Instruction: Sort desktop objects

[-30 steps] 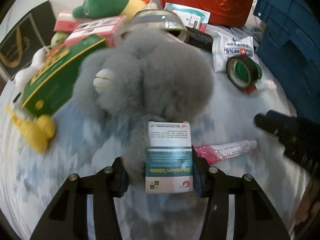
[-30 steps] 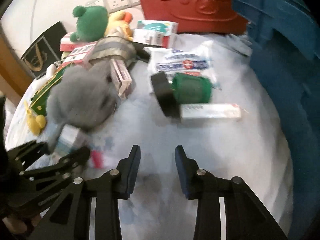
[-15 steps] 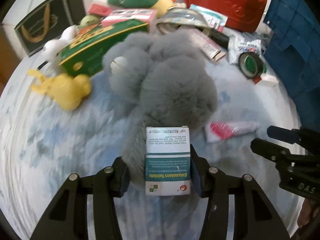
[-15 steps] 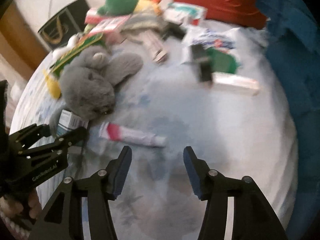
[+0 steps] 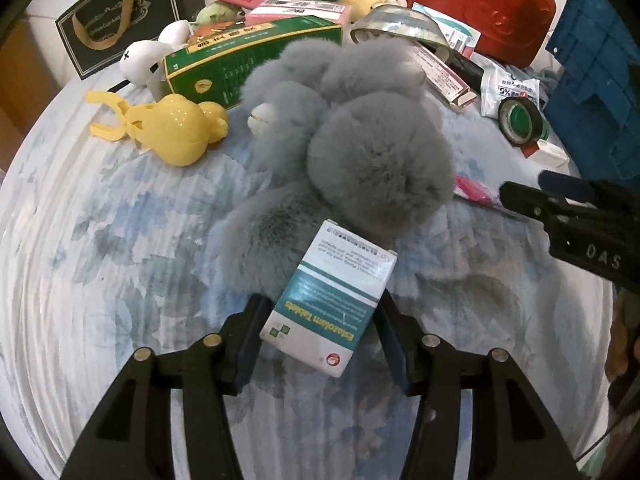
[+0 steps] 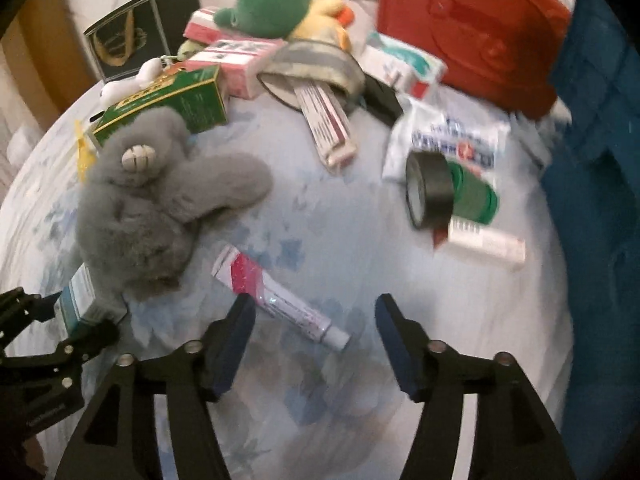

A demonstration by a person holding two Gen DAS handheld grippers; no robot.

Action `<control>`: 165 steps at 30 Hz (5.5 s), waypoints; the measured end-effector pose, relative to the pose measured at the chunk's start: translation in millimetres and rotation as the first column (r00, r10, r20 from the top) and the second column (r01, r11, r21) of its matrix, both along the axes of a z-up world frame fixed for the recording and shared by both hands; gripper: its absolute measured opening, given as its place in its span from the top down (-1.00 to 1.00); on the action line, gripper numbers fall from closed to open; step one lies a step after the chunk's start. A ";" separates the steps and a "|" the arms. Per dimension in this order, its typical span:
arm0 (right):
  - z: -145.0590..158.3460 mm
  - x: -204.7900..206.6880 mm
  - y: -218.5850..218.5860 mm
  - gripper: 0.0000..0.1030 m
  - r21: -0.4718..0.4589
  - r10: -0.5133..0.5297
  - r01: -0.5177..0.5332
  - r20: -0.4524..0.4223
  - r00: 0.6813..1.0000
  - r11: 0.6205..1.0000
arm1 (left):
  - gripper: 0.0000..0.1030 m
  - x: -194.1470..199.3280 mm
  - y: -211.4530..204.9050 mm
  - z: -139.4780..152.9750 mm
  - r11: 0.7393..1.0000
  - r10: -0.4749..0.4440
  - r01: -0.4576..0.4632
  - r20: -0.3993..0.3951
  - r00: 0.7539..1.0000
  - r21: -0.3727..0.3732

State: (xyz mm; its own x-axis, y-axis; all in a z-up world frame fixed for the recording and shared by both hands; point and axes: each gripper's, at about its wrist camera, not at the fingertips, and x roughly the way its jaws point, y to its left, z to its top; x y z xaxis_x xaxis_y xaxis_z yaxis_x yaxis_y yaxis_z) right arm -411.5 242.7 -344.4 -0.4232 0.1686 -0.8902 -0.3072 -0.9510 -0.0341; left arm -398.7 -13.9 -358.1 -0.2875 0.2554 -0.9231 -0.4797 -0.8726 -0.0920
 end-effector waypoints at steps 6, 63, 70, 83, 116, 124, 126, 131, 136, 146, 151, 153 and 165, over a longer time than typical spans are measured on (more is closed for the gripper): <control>-18.8 -1.6 -18.9 0.00 -0.065 0.093 -0.088 0.069 0.993 0.994 | 0.03 6.6 -0.4 -3.3 0.999 0.036 -0.036 -0.010 0.999 -0.030; 17.5 108.1 -51.9 0.68 -0.163 -0.007 0.004 -0.016 1.000 0.987 | 0.25 106.2 -1.8 53.3 0.998 0.066 -0.063 -0.129 0.989 0.023; 3.9 94.1 -50.0 0.41 -0.145 -0.043 0.043 0.002 0.999 0.988 | 0.25 81.3 4.9 37.0 0.998 0.047 -0.043 -0.117 0.992 0.043; -0.7 81.1 -50.3 0.68 -0.079 -0.100 0.100 0.011 0.995 0.992 | 0.25 57.2 29.0 20.6 0.998 -0.041 0.044 -0.080 0.996 0.045; 315.5 416.4 10.5 0.67 0.273 -0.208 0.473 -0.641 0.738 0.838 | 0.25 329.1 160.9 324.1 0.847 -0.098 0.404 -0.646 0.757 0.345; 306.0 487.2 118.4 0.67 0.309 -0.122 0.354 -0.577 0.807 0.883 | 0.25 407.9 260.8 341.0 0.894 -0.073 0.338 -0.647 0.759 0.295; 300.4 487.5 133.9 0.67 0.301 -0.089 0.302 -0.559 0.825 0.905 | 0.25 413.4 277.9 335.1 0.913 -0.072 0.302 -0.620 0.781 0.274; 287.1 496.8 147.3 0.67 0.257 -0.019 0.192 -0.551 0.834 0.947 | 0.25 419.5 304.9 321.6 0.950 -0.072 0.234 -0.582 0.810 0.209; 276.6 489.3 152.8 0.67 0.234 0.025 0.116 -0.525 0.851 0.965 | 0.25 423.6 315.3 314.2 0.965 -0.064 0.195 -0.565 0.823 0.175; 265.6 478.8 152.6 0.67 0.206 0.089 0.016 -0.491 0.867 0.978 | 0.11 422.3 315.5 310.0 0.982 -0.047 0.138 -0.546 0.837 0.128; 264.7 484.4 156.9 0.50 0.194 0.079 0.020 -0.489 0.869 0.981 | -0.05 422.3 315.3 309.6 0.984 -0.039 0.127 -0.545 0.838 0.125; 265.3 487.2 162.7 0.25 0.188 0.060 0.039 -0.491 0.869 0.981 | -0.21 422.3 313.3 309.3 0.984 -0.031 0.121 -0.543 0.839 0.131; 272.2 529.8 177.0 -1.00 0.174 -0.012 0.119 -0.519 0.855 0.978 | -0.75 439.1 299.6 310.0 0.978 -0.031 0.138 -0.546 0.837 0.157</control>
State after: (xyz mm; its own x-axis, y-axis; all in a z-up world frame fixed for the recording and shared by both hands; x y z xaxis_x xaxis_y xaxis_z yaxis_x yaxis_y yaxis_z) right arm 118.4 419.7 -72.2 -0.7912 0.3573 -0.4963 -0.3933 -0.9188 -0.0345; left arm 40.4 285.7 -48.1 -0.6936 0.4493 -0.5630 -0.5709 -0.8196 0.0493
